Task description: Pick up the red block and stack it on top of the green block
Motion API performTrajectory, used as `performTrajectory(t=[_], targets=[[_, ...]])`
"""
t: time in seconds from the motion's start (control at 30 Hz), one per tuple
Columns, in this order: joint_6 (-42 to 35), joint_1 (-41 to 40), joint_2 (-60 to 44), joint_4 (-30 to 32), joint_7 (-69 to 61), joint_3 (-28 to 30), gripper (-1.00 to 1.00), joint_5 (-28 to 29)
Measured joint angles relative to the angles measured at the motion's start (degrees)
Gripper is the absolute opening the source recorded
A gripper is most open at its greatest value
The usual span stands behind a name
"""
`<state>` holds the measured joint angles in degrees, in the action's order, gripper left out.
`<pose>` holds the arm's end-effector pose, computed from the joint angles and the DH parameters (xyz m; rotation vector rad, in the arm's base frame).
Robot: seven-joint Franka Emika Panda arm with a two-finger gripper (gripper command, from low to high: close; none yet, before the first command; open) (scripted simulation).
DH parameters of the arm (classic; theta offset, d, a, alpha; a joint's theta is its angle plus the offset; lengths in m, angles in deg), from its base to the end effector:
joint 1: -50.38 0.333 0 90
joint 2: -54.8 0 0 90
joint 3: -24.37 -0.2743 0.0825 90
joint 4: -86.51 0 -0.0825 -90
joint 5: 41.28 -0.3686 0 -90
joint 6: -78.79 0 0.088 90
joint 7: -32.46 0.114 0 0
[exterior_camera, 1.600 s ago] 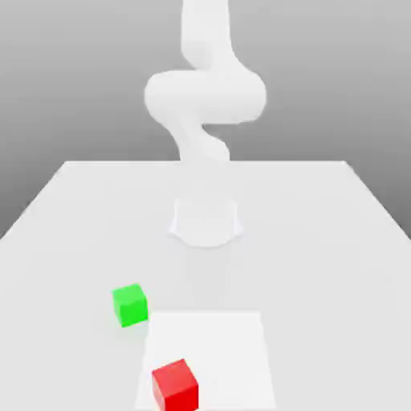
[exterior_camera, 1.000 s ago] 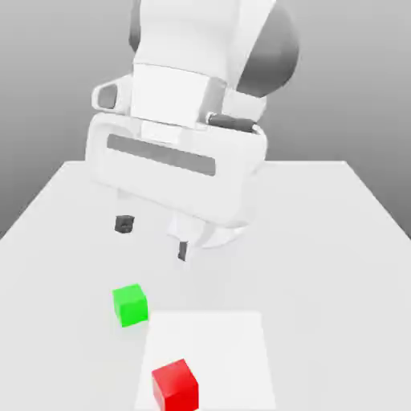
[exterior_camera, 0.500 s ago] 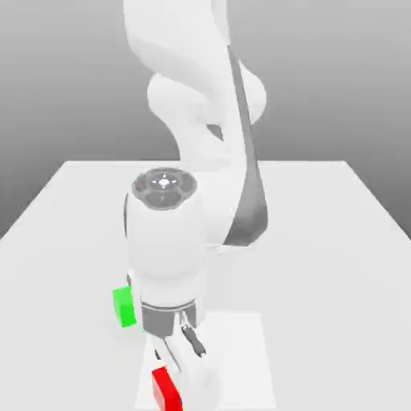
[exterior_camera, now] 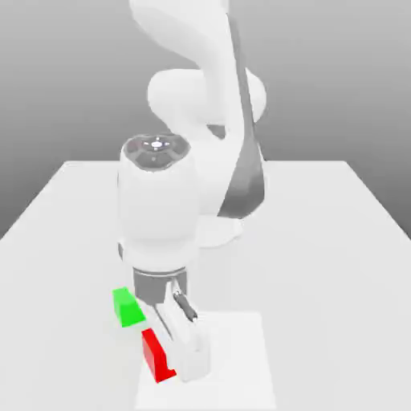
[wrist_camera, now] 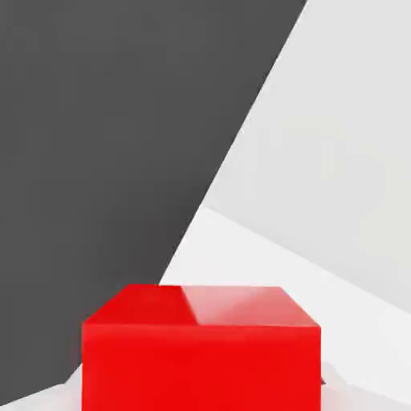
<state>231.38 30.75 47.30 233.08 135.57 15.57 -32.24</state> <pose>0.4314 -0.0759 0.1832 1.8610 -2.4663 0.0323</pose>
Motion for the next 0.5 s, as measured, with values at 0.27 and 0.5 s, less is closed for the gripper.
performTrajectory(t=[0.27,0.5], targets=[[0.24,-5.41,15.48,15.07,-15.24,4.88,-1.00,-2.97],[6.44,-4.05,17.71,22.63,-25.62,10.54,-1.00,-8.10]])
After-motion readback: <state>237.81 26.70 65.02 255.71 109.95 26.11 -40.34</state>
